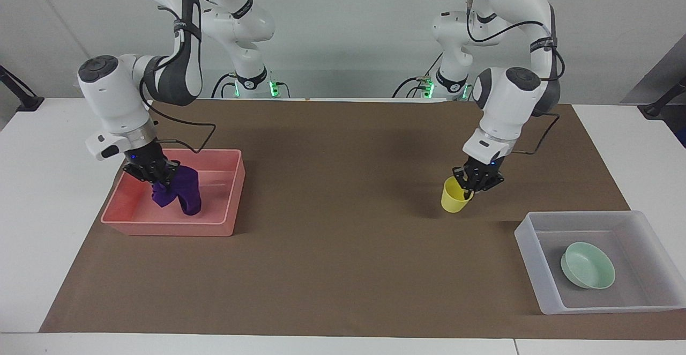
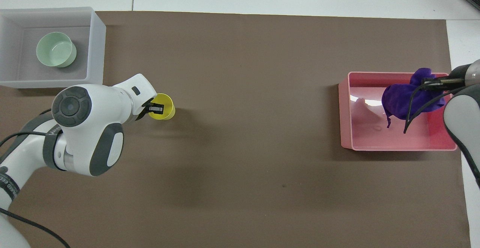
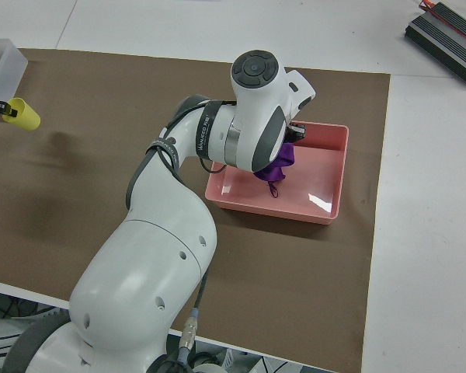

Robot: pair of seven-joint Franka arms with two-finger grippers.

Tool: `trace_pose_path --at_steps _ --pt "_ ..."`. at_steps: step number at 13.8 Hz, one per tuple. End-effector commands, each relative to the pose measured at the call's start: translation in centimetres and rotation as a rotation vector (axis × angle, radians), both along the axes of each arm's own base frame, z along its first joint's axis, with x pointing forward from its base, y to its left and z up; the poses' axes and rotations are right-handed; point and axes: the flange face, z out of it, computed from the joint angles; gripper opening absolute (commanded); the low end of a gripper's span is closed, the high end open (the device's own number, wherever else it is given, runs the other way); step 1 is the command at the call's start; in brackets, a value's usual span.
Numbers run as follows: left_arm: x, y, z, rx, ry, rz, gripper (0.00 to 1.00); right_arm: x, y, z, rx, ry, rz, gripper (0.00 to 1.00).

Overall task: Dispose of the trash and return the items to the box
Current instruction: 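Grasp the yellow cup with the left gripper while the right gripper lowers cloth, then place the cup in the green bowl while the right gripper releases cloth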

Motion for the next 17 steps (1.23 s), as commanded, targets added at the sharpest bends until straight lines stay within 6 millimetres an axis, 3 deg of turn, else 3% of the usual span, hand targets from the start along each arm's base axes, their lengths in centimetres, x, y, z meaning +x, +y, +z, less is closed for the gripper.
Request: trace_pose_path --at_steps 1,4,6,7,8,9,10,13,17 --pt "2.9 3.0 1.2 -0.014 -0.086 0.046 0.0 -1.2 0.1 -2.6 -0.011 -0.009 0.008 0.0" --pt "5.5 8.5 3.1 0.015 -0.149 0.048 0.0 -1.1 -0.2 -5.0 -0.012 -0.01 -0.011 0.0" --pt "7.0 12.5 4.0 0.034 -0.181 0.064 0.0 -1.3 -0.4 -5.4 -0.011 -0.003 -0.016 0.0" --pt "8.0 13.8 4.8 0.03 -0.193 0.086 0.0 -1.2 -0.2 -5.4 -0.01 -0.004 -0.019 0.14" --pt "9.1 15.1 4.9 0.029 -0.196 0.103 0.0 -1.2 0.0 -5.4 -0.008 -0.004 -0.029 0.46" --pt "9.8 16.7 4.6 0.035 -0.185 0.12 0.0 -1.2 0.1 -5.4 -0.006 -0.001 -0.035 0.89" --pt "10.4 17.9 4.6 0.038 -0.187 0.13 0.0 -1.2 0.1 -5.3 -0.006 -0.003 -0.036 1.0" --pt "12.3 22.1 4.3 0.061 -0.148 0.101 0.0 -1.0 0.0 -4.5 -0.007 -0.011 -0.036 1.0" --pt "15.0 25.2 2.8 0.054 -0.083 0.108 0.0 -0.2 1.7 0.3 0.009 0.003 -0.048 1.0"
